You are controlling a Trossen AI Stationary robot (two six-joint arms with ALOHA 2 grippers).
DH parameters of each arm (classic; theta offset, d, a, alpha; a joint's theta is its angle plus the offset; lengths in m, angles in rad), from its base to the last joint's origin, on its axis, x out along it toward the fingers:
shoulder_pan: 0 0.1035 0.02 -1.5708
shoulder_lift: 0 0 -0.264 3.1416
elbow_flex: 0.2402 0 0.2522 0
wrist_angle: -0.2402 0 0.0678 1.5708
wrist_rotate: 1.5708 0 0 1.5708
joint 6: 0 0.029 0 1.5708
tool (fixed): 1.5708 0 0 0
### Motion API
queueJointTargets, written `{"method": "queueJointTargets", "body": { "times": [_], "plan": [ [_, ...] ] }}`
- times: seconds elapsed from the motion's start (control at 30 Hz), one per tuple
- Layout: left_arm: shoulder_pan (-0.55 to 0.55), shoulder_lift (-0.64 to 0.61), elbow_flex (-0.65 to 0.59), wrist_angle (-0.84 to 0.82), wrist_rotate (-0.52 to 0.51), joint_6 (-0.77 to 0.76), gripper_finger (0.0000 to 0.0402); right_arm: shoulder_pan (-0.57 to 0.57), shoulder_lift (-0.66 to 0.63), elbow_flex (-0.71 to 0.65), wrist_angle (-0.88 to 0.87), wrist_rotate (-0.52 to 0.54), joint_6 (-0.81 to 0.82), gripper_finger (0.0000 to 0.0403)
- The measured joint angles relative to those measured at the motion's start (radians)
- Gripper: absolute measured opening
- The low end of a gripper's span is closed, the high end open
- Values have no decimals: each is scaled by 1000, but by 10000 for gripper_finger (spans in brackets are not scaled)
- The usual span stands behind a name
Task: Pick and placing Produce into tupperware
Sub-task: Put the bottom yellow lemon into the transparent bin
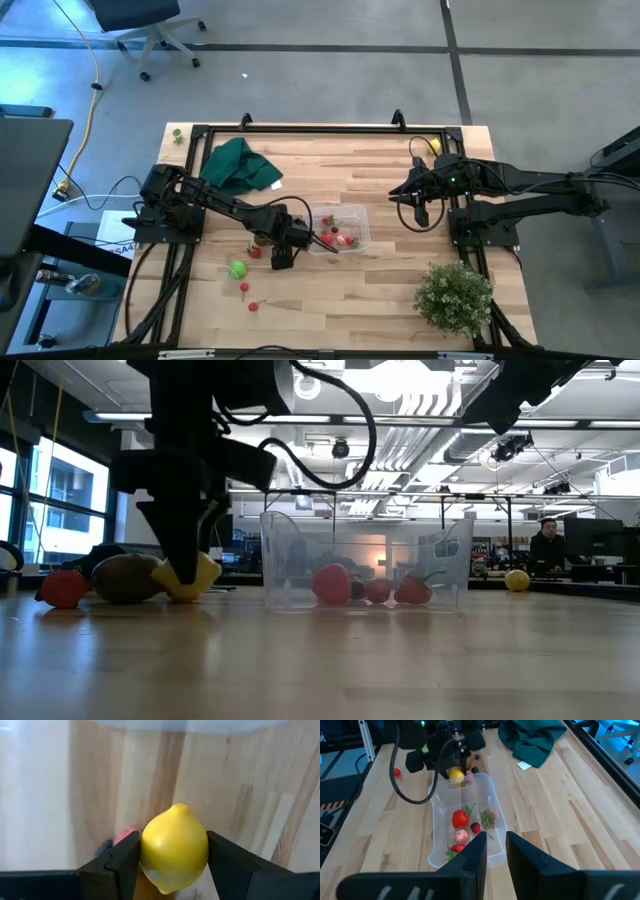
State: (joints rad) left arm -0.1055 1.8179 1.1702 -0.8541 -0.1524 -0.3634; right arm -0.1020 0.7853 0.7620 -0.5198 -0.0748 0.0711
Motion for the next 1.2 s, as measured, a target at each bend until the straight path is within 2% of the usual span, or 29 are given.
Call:
{"method": "queueJointTargets", "body": {
  "times": [0.2,0.47,0.67,0.93,1.2],
  "plan": [
    [0,0,114,-143,-97,16,188,0,0,0,0,0,0,62],
    [0,0,331,-329,-268,53,189,0,0,0,0,0,0,62],
    [0,0,463,-363,-358,112,185,0,0,0,0,0,0,62],
    [0,1,518,-287,-386,178,182,0,0,0,0,0,0,62],
    [-2,118,557,-241,-334,186,182,0,-1,0,0,0,0,62]
  ]
}}
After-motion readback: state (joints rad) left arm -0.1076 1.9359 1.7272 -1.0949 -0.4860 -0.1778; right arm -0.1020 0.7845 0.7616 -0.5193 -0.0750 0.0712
